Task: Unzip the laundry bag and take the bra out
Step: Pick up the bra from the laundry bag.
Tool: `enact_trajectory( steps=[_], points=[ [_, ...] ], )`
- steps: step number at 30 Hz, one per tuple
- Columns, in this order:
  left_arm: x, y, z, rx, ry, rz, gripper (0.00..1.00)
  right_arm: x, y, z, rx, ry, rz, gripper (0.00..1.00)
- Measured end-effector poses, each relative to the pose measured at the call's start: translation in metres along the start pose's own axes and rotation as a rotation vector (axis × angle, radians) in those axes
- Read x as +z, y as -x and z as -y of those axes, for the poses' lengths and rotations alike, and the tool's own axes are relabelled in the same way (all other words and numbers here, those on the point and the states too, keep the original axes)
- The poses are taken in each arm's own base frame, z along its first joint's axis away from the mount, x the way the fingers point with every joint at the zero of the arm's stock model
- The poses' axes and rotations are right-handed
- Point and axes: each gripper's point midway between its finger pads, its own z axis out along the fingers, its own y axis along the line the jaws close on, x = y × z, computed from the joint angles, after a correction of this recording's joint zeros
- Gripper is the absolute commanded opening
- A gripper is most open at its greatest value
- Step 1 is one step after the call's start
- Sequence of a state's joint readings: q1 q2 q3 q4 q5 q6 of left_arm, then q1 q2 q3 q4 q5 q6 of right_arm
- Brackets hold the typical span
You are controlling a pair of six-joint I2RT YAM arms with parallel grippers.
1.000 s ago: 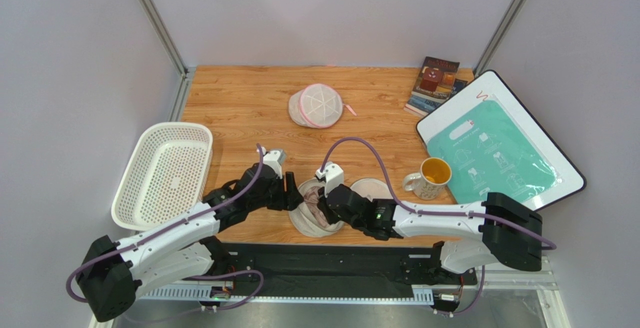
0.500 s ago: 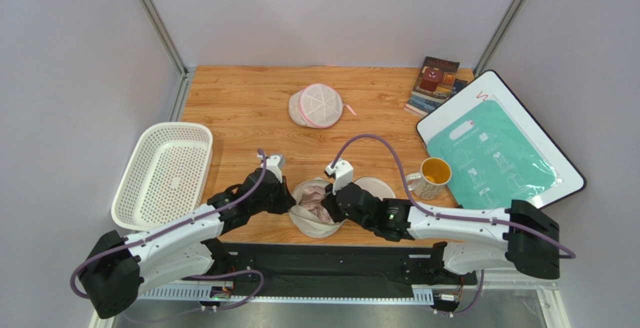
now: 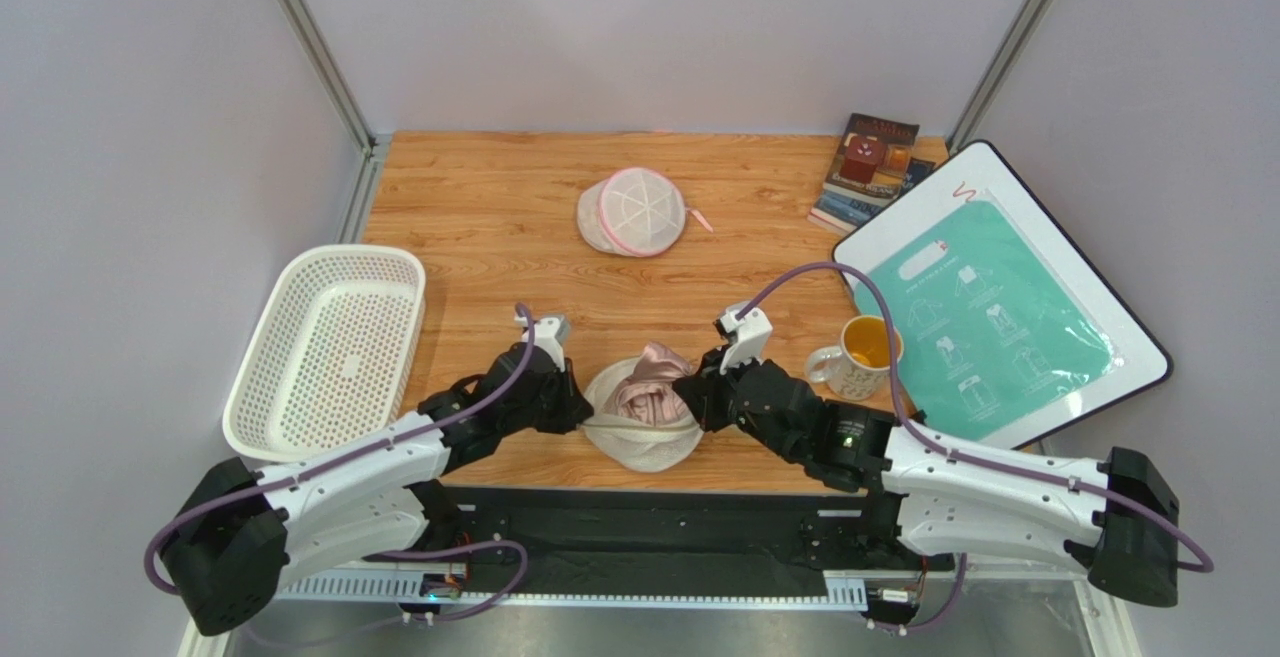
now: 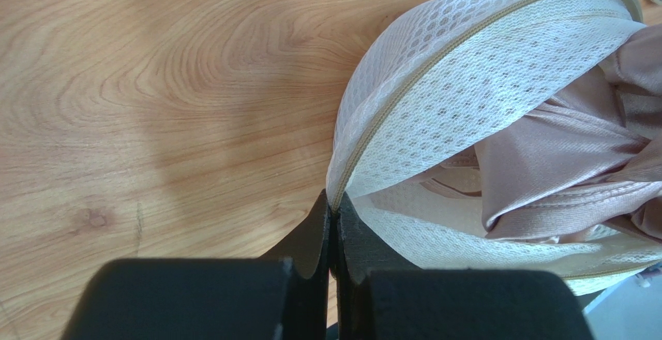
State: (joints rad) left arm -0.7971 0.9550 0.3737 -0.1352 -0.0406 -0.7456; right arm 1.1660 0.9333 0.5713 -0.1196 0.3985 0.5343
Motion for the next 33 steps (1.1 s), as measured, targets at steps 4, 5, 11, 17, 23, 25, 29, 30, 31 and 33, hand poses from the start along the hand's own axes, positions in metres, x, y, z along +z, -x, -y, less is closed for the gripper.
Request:
enact_trajectory(
  steps=[4,5,11,17,23,25,29,30,31,33],
  points=[
    [0.002,-0.003,0.003,0.007,-0.012,-0.016,0.00,0.000,0.001,0.000,0.021,0.004,0.010,0.00],
    [0.002,-0.004,0.004,0.013,-0.012,-0.022,0.00,0.002,0.000,-0.001,0.022,0.005,0.009,0.00],
    [0.006,-0.001,0.020,0.072,-0.018,-0.047,0.00,0.025,-0.006,-0.009,0.012,-0.012,-0.024,0.00],
    [0.008,-0.002,0.022,0.093,-0.011,-0.048,0.00,0.036,0.023,-0.026,0.040,0.004,0.027,0.00],
    [0.009,-0.003,0.021,0.092,-0.010,-0.047,0.00,0.034,0.078,-0.043,0.082,0.036,0.135,0.00],
    [0.009,-0.004,0.020,0.092,-0.008,-0.049,0.09,0.031,0.092,-0.049,0.078,0.049,0.162,0.00],
    [0.005,-0.002,0.021,0.099,-0.016,-0.040,0.52,0.023,0.111,-0.054,0.066,0.059,0.194,0.00],
    [0.003,0.000,0.022,0.105,-0.022,-0.032,0.58,0.020,0.115,-0.054,0.062,0.059,0.201,0.00],
    [0.000,0.002,0.023,0.104,-0.027,-0.023,0.65,0.017,0.118,-0.053,0.059,0.059,0.207,0.00],
    [-0.008,0.009,0.026,0.120,-0.035,-0.001,0.83,0.010,0.126,-0.051,0.052,0.056,0.220,0.00]
  ],
)
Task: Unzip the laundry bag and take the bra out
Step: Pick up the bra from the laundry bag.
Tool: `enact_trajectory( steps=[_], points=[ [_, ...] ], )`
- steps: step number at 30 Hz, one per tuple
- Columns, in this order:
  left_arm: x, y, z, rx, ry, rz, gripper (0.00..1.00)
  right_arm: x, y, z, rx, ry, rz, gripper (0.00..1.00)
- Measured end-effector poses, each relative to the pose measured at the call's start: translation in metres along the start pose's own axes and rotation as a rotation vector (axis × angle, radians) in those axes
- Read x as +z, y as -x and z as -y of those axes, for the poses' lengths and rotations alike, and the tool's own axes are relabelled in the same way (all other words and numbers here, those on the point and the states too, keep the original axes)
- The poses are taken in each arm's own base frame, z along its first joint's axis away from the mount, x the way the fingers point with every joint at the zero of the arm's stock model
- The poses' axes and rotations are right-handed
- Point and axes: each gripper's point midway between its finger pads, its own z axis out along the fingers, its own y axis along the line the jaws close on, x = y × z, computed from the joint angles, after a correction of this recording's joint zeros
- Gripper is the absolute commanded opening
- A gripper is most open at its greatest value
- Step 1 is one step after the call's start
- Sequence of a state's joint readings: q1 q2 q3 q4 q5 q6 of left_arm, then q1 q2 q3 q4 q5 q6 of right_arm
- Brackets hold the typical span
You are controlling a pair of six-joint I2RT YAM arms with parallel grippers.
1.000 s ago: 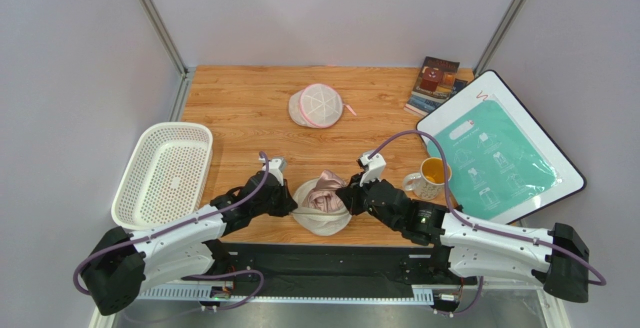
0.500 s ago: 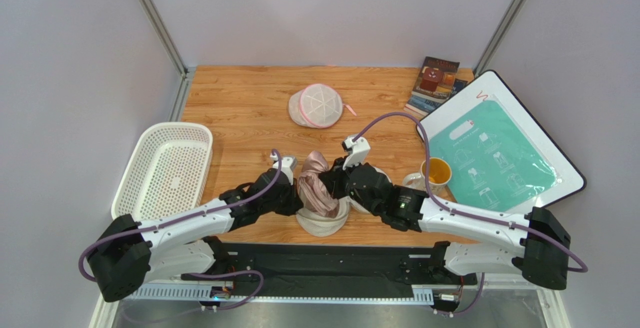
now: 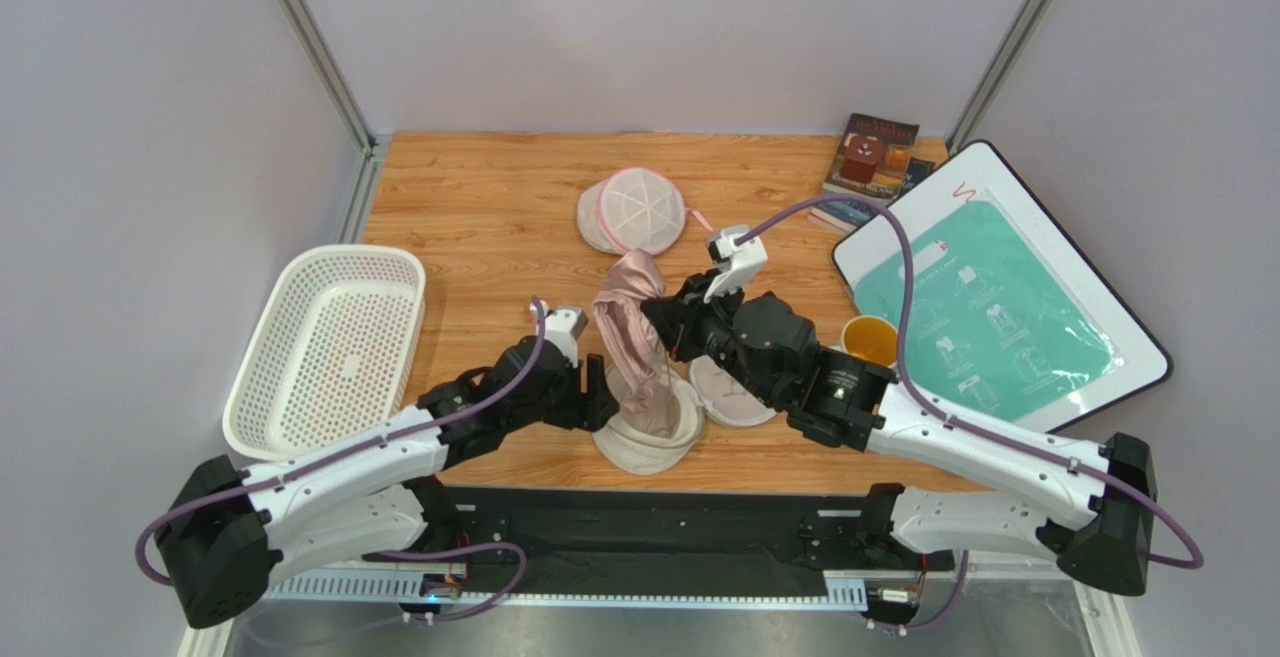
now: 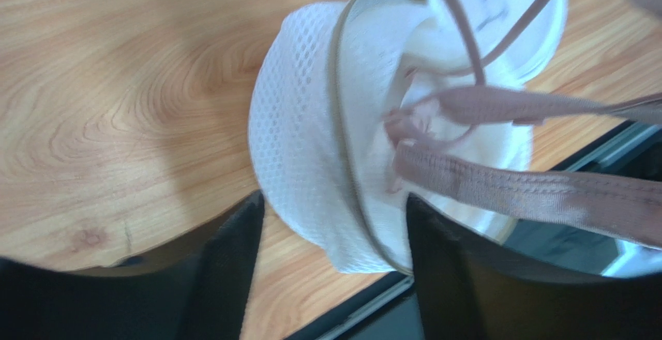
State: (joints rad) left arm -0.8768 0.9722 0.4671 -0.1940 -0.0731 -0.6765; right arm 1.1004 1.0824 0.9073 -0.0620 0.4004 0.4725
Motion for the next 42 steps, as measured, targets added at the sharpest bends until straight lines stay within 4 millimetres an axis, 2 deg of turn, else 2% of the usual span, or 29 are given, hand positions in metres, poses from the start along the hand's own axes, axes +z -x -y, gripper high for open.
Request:
enact_trajectory(
  steps=[2,6,9,15,17,20,25,28,30,32,38,42],
  points=[
    [-0.009,0.013,0.006,0.014,-0.014,0.033,0.99,-0.004,0.013,0.002,-0.005,-0.005,0.016,0.00],
    [-0.032,0.048,0.027,0.037,-0.068,0.124,1.00,-0.009,0.041,0.001,-0.018,-0.009,0.054,0.00],
    [-0.047,0.064,0.036,0.048,-0.102,0.177,1.00,-0.014,0.063,-0.004,-0.022,0.002,0.084,0.00],
    [-0.065,0.067,0.041,0.078,-0.145,0.198,1.00,-0.023,0.091,-0.015,-0.020,0.039,0.118,0.00],
    [-0.074,0.071,0.048,0.095,-0.184,0.213,1.00,-0.024,0.097,-0.021,-0.016,0.058,0.125,0.00],
    [-0.094,0.091,0.064,0.125,-0.230,0.261,1.00,-0.021,0.100,-0.029,-0.016,0.082,0.118,0.00],
    [-0.142,0.148,0.098,0.178,-0.304,0.417,1.00,-0.010,0.098,-0.043,-0.027,0.121,0.072,0.00],
    [-0.169,0.176,0.107,0.206,-0.310,0.511,1.00,-0.006,0.100,-0.052,-0.030,0.146,0.056,0.00],
    [-0.179,0.186,0.107,0.223,-0.295,0.549,1.00,-0.007,0.099,-0.054,-0.032,0.159,0.046,0.00],
    [-0.186,0.192,0.104,0.244,-0.275,0.575,1.00,-0.008,0.098,-0.056,-0.033,0.170,0.041,0.00],
    [-0.191,0.195,0.087,0.305,-0.188,0.608,1.00,-0.010,0.094,-0.064,-0.034,0.216,0.017,0.00],
    [-0.181,0.197,0.086,0.336,-0.162,0.593,1.00,-0.012,0.091,-0.070,-0.026,0.247,0.001,0.00]
  ],
)
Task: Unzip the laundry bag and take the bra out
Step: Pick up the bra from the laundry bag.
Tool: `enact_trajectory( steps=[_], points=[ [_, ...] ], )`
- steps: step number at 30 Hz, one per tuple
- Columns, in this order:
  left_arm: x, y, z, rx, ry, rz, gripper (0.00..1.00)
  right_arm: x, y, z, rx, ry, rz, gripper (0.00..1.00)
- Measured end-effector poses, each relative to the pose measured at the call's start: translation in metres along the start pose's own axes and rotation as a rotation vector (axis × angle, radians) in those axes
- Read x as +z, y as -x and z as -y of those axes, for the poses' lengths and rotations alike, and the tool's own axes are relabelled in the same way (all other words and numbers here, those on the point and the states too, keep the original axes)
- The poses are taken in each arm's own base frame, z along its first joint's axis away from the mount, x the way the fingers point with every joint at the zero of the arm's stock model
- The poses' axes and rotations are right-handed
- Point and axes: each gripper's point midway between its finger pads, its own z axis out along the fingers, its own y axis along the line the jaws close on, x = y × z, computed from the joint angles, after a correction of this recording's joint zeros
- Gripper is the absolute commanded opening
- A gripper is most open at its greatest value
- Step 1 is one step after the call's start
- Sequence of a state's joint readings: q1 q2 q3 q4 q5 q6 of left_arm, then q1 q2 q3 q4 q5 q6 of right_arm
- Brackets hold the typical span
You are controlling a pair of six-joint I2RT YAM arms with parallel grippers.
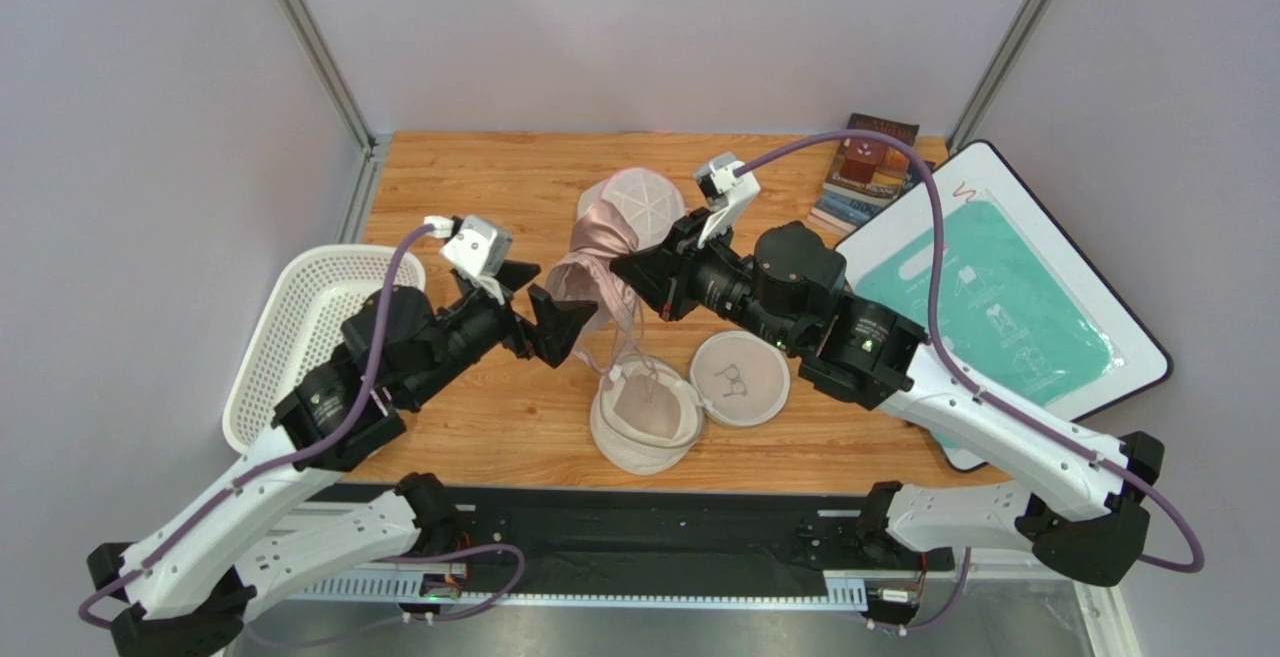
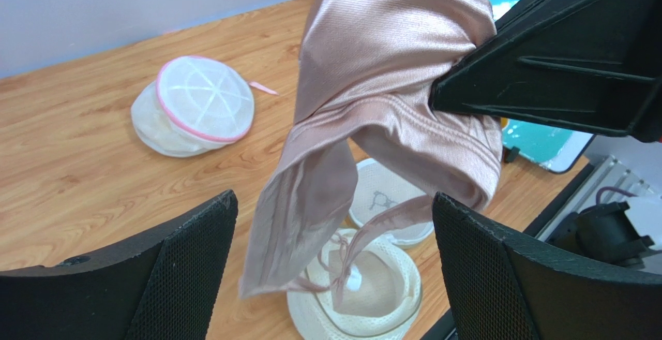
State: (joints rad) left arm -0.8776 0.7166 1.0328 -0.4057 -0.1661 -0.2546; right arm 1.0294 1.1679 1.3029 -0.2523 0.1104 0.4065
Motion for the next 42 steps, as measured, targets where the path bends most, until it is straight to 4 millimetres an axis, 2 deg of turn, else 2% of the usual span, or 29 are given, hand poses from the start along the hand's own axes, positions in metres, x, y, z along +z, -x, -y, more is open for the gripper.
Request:
enact_trajectory(
  steps=[3,5,6,7,9,12,14,17,18,19,20,23,25,26,29,31,34,37,40,42],
  points=[
    [0.014,-0.008,0.004,0.016,-0.016,-0.034,0.98,-0.001,-0.001,-0.004,0.009,0.018,-0.008,0.00],
    [0.022,-0.015,0.005,0.026,-0.021,-0.051,0.88,-0.002,-0.002,-0.007,0.016,0.034,-0.013,0.00],
    [0.024,-0.018,0.006,0.029,-0.023,-0.060,0.62,-0.003,-0.001,-0.008,0.017,0.043,-0.015,0.00],
    [0.026,-0.021,0.006,0.033,-0.024,-0.066,0.49,-0.004,-0.001,-0.010,0.018,0.050,-0.016,0.00],
    [0.026,-0.024,0.005,0.036,-0.026,-0.070,0.24,-0.007,0.000,-0.013,0.023,0.068,-0.016,0.00],
    [0.026,-0.027,0.005,0.034,-0.024,-0.067,0.00,-0.012,0.002,-0.019,0.028,0.098,-0.018,0.00],
    [0.027,-0.028,0.004,0.027,-0.022,-0.067,0.00,-0.014,0.001,-0.022,0.032,0.113,-0.022,0.00],
    [0.028,-0.033,0.001,0.016,-0.010,-0.074,0.00,-0.016,-0.005,-0.019,0.035,0.108,-0.034,0.15],
    [0.029,-0.034,-0.001,0.007,-0.001,-0.078,0.00,-0.017,-0.010,-0.015,0.035,0.096,-0.041,0.29],
    [0.029,-0.034,-0.004,-0.007,0.005,-0.079,0.00,-0.017,-0.013,-0.011,0.038,0.079,-0.045,0.35],
    [0.031,-0.035,-0.010,-0.028,0.019,-0.083,0.00,-0.018,-0.019,-0.004,0.036,0.055,-0.052,0.52],
    [0.037,-0.034,-0.042,-0.106,0.104,-0.087,0.00,-0.023,-0.038,0.016,0.034,-0.023,-0.082,0.77],
    [0.039,-0.034,-0.062,-0.165,0.153,-0.088,0.00,-0.026,-0.046,0.025,0.036,-0.061,-0.096,0.88],
    [0.038,-0.033,-0.071,-0.190,0.174,-0.085,0.00,-0.029,-0.050,0.032,0.027,-0.087,-0.099,0.97],
    [0.030,-0.023,-0.077,-0.224,0.191,-0.071,0.00,-0.039,-0.055,0.045,0.016,-0.140,-0.103,1.00],
    [0.022,-0.001,-0.073,-0.223,0.181,-0.034,0.00,-0.046,-0.055,0.053,0.010,-0.174,-0.092,1.00],
    [0.003,0.053,-0.060,-0.200,0.155,0.065,0.00,-0.056,-0.054,0.062,0.007,-0.212,-0.068,1.00],
    [-0.025,0.096,-0.053,-0.162,0.166,0.168,0.00,-0.064,-0.059,0.072,0.003,-0.246,-0.063,1.00],
    [-0.051,0.118,-0.059,-0.118,0.237,0.231,0.00,-0.069,-0.065,0.080,-0.003,-0.274,-0.069,1.00],
    [-0.068,0.126,-0.075,-0.085,0.336,0.258,0.00,-0.071,-0.069,0.084,-0.006,-0.287,-0.074,1.00]
  ],
)
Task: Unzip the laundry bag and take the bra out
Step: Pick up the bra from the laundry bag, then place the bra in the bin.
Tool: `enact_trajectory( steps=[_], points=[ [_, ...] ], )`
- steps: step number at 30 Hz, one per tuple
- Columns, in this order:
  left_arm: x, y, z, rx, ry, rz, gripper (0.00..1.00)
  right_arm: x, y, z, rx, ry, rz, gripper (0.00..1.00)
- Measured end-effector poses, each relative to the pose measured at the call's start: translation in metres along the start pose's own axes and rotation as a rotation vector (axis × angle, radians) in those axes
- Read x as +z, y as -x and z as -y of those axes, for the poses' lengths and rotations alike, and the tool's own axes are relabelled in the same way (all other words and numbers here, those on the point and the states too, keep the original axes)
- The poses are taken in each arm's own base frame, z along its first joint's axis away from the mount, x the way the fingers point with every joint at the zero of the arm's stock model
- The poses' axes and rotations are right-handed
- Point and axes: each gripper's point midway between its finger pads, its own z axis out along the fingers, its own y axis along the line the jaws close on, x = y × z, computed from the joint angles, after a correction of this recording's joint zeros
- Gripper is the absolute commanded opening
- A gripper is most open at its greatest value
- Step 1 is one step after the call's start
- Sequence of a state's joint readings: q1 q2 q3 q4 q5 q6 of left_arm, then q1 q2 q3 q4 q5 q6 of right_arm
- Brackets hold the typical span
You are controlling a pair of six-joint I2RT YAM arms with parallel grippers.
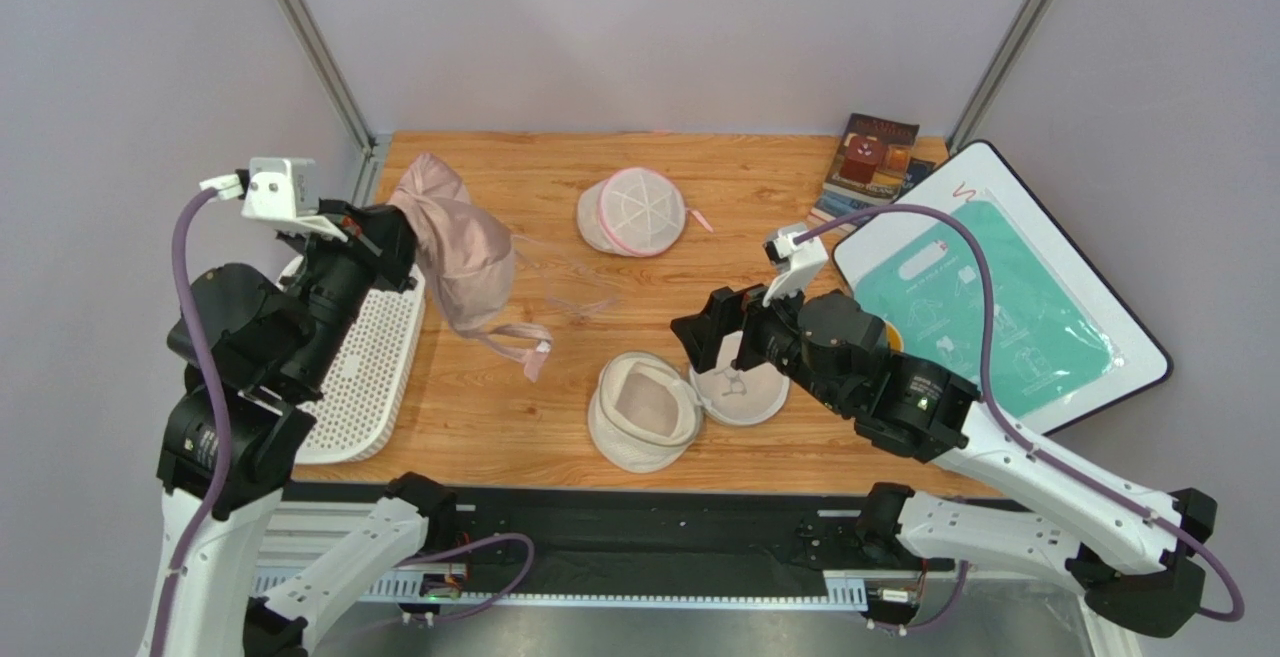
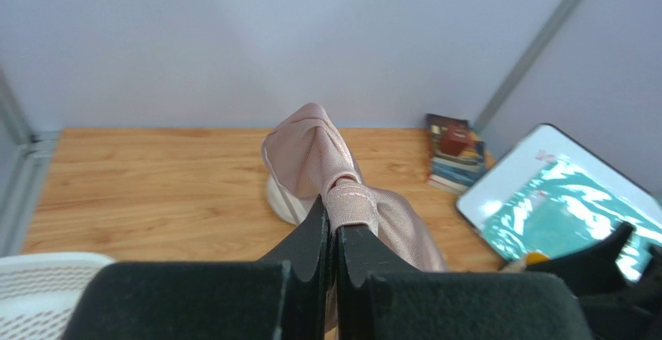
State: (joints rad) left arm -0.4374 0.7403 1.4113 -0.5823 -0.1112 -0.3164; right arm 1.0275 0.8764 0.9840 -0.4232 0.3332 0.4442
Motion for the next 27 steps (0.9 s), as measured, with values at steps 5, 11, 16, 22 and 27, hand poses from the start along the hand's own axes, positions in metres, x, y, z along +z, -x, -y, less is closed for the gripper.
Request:
enact_trajectory(
  steps=[5,11,16,22,27],
  points=[
    [0.000,0.005,-0.048,0.075,0.217,-0.009,0.00,-0.003,-0.003,0.005,-0.003,-0.014,-0.002,1.00],
    [-0.002,0.001,-0.122,0.093,0.496,-0.054,0.00,-0.010,-0.006,0.011,-0.005,-0.024,-0.002,1.00],
    [-0.028,0.009,-0.174,0.055,0.696,-0.034,0.00,-0.015,-0.011,0.018,-0.012,-0.040,-0.016,1.00],
    [-0.047,0.007,-0.210,0.006,0.820,0.009,0.00,-0.019,-0.019,0.024,-0.030,-0.060,-0.050,1.00],
    [-0.046,-0.041,-0.238,-0.065,0.861,-0.066,0.00,-0.025,-0.023,0.030,-0.037,-0.075,-0.065,1.00]
  ],
)
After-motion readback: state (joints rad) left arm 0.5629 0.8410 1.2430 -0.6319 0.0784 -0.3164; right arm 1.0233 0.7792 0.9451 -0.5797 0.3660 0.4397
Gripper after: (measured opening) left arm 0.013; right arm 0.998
